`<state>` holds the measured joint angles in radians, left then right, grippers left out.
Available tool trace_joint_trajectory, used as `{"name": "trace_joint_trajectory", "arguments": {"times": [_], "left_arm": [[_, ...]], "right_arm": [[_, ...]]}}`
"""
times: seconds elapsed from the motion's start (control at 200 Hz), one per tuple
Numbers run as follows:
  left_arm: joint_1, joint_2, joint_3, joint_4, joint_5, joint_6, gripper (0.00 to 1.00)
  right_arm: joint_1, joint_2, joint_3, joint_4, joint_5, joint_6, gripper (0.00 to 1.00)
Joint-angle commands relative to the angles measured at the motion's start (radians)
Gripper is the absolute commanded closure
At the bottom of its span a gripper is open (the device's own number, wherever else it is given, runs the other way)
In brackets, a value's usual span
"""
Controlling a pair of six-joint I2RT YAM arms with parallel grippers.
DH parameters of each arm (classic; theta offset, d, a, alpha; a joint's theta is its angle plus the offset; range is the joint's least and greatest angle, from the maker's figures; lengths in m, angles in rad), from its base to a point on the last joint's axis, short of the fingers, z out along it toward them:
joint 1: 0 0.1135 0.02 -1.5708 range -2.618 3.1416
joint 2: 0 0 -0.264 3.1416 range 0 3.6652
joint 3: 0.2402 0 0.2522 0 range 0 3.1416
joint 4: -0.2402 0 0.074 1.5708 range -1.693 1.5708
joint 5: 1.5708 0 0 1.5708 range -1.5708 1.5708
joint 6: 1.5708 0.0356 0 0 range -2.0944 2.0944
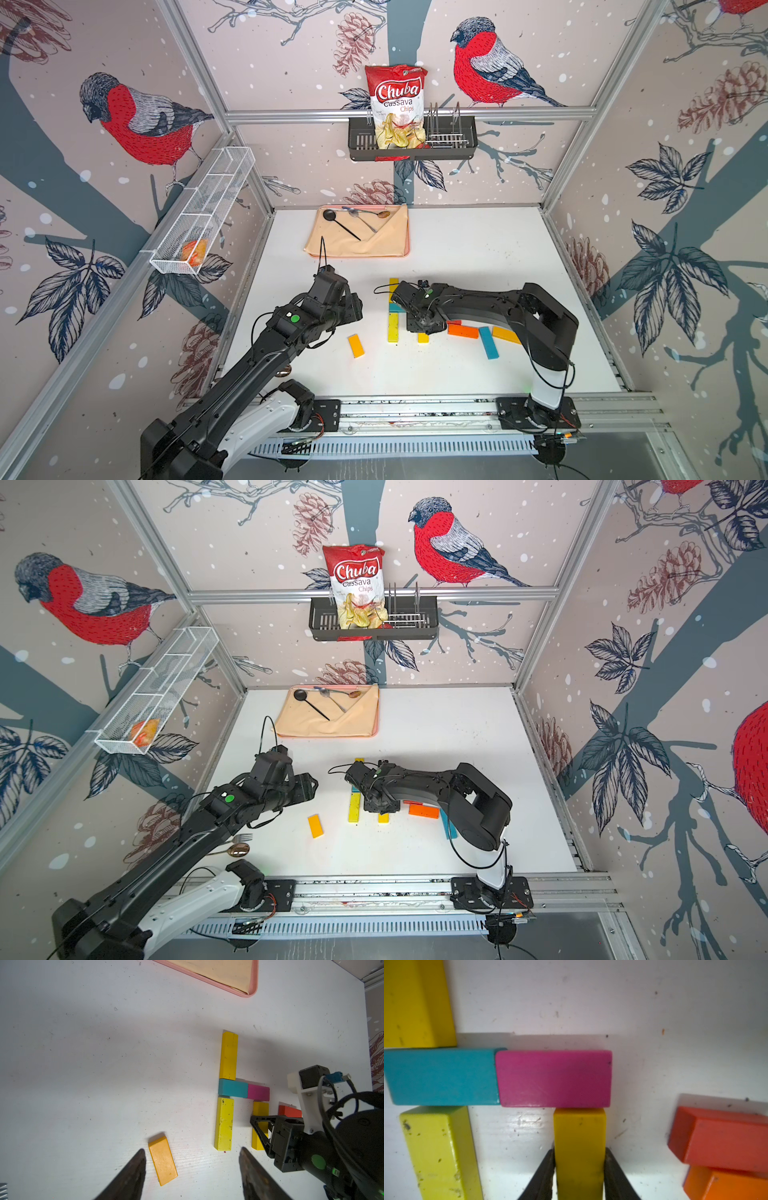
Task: Assemble the letter h with building blocks
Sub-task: Assemble the building block at the center of the board.
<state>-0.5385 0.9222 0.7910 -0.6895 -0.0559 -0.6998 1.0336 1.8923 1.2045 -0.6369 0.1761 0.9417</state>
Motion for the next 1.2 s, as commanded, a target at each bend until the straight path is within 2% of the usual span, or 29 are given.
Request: {"name": "trace_joint_trajectory", "arguments": {"times": [0.0, 0.315, 0.4, 1.066, 1.131, 1.196], "left_arm": [[0.002, -0.002, -0.004, 0.016, -0.002, 0.004, 0.30], [0.003, -0.009, -0.009, 0.015, -0.002, 0.004, 0.31], [0.004, -0.010, -0.010, 0.013, -0.004, 0.002, 0.30], [0.004, -0.017, -0.017, 0.013, -0.007, 0.003, 0.31], [0.005, -0.016, -0.015, 0.012, -0.006, 0.004, 0.30], [0.005, -0.016, -0.013, 0.012, -0.006, 0.004, 0.30]], "right_arm": [[0.002, 0.004, -0.008, -0.017, -0.015, 0.010, 0.61], [0.006, 0.006, -0.016, -0.001, -0.025, 0.032, 0.59], [0.006, 0.005, -0.018, 0.000, -0.026, 0.038, 0.62], [0.009, 0.008, -0.018, -0.001, -0.020, 0.055, 0.63], [0.009, 0.009, -0.017, -0.001, -0.021, 0.050, 0.61], [0.013, 0.008, -0.012, -0.001, -0.021, 0.044, 0.50]]}}
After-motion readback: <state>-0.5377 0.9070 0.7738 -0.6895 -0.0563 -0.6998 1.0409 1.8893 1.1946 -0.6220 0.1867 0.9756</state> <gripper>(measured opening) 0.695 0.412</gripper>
